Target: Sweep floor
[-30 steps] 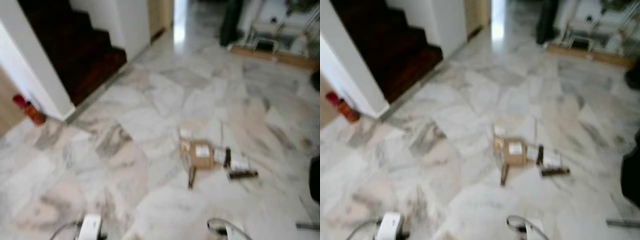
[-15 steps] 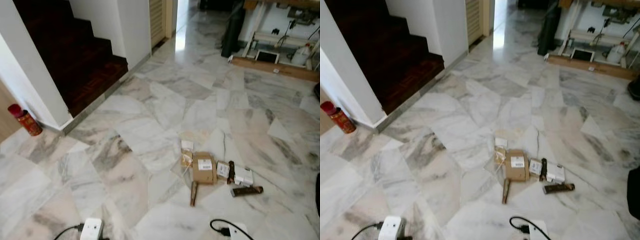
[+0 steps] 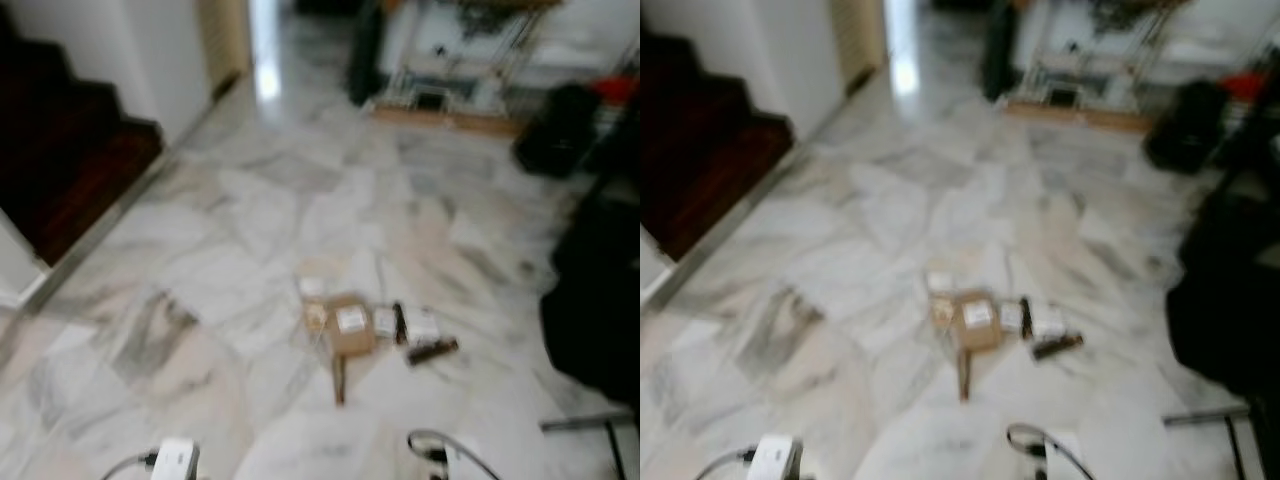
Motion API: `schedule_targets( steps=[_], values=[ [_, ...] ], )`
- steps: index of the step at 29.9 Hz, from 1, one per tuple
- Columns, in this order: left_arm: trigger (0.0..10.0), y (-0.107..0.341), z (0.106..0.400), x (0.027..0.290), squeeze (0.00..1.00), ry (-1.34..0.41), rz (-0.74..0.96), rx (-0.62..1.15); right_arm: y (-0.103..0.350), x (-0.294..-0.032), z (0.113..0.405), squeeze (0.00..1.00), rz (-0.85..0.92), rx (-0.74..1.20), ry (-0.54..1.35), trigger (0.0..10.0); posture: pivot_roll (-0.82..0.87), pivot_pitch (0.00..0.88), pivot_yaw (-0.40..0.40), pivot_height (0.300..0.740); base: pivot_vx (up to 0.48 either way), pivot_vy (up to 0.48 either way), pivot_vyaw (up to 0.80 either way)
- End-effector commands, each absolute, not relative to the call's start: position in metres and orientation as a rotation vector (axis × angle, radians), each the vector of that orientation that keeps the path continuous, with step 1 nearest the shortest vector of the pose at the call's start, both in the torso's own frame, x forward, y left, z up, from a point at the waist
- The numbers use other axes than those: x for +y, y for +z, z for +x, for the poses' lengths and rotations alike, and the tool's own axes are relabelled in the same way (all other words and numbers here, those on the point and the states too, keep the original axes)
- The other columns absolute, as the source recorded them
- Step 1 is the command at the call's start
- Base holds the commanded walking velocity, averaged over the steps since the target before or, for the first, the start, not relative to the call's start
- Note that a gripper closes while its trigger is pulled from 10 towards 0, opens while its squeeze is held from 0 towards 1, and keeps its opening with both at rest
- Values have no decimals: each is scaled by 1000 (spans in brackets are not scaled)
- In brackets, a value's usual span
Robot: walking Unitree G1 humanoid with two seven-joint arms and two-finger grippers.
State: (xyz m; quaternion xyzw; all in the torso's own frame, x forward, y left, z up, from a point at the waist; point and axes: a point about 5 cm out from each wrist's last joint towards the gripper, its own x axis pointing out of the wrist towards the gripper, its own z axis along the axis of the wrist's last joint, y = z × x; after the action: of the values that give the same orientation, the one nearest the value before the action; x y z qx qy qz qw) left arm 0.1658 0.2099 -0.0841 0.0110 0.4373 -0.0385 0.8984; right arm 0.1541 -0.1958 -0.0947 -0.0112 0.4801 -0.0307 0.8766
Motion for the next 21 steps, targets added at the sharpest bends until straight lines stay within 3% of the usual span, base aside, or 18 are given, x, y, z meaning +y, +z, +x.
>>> schedule_targets(
  steps=[1,12,16,21],
  values=[
    [10000,-83,164,217,0,-71,46,906,-98,-190,148,0,13,1022,-72,10000,24,57,44,740,0,0,-800],
    [10000,-85,156,229,0,-42,53,940,-98,-190,149,0,10,1020,-73,10000,26,63,43,740,0,0,-800],
    [10000,-85,155,231,0,-35,58,946,-98,-190,149,0,31,1014,-83,10000,26,63,42,740,0,0,-481],
    [10000,-86,152,231,0,-26,59,955,-96,-191,151,0,11,1001,-70,10000,24,65,39,740,0,0,0]
  ],
)
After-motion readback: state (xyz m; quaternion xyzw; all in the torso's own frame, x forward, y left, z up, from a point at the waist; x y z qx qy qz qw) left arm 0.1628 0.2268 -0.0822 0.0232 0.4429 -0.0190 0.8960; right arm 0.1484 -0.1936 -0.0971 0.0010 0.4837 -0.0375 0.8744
